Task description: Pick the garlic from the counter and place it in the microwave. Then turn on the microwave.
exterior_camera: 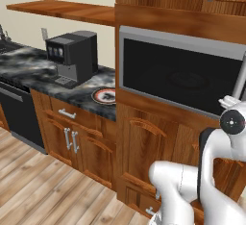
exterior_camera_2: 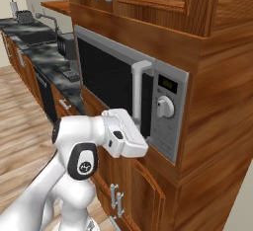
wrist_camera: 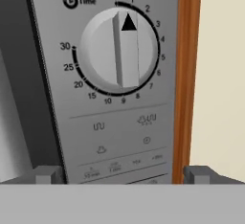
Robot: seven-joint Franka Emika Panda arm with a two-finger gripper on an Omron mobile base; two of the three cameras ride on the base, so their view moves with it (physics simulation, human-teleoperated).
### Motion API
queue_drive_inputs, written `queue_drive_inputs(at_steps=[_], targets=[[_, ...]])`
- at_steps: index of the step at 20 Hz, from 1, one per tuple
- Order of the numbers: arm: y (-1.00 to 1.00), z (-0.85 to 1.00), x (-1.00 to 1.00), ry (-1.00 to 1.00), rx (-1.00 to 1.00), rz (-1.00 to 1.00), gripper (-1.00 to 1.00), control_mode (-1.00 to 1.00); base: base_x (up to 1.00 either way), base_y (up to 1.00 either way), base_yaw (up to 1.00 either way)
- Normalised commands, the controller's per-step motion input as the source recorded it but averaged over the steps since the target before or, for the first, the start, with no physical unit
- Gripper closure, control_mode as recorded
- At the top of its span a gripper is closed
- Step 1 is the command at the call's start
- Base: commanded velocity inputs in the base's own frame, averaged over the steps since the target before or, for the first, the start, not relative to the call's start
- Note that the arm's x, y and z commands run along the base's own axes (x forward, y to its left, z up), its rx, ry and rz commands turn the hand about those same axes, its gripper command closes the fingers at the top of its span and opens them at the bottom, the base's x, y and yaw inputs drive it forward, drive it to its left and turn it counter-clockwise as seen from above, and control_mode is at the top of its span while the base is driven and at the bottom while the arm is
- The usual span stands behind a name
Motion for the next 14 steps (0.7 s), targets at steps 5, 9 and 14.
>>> queue_drive_inputs(at_steps=[5, 9, 14], targets=[[-0.16, -0.66, -0.12, -0.13, -0.19, 0.04, -1.00, -1.00, 0.00, 0.00, 0.00], [-0.18, -0.62, -0.14, -0.12, -0.18, 0.03, -1.00, -1.00, 0.00, 0.00, 0.00], [-0.12, -0.53, -0.10, -0.08, -0.16, 0.02, -1.00, -1.00, 0.00, 0.00, 0.00]])
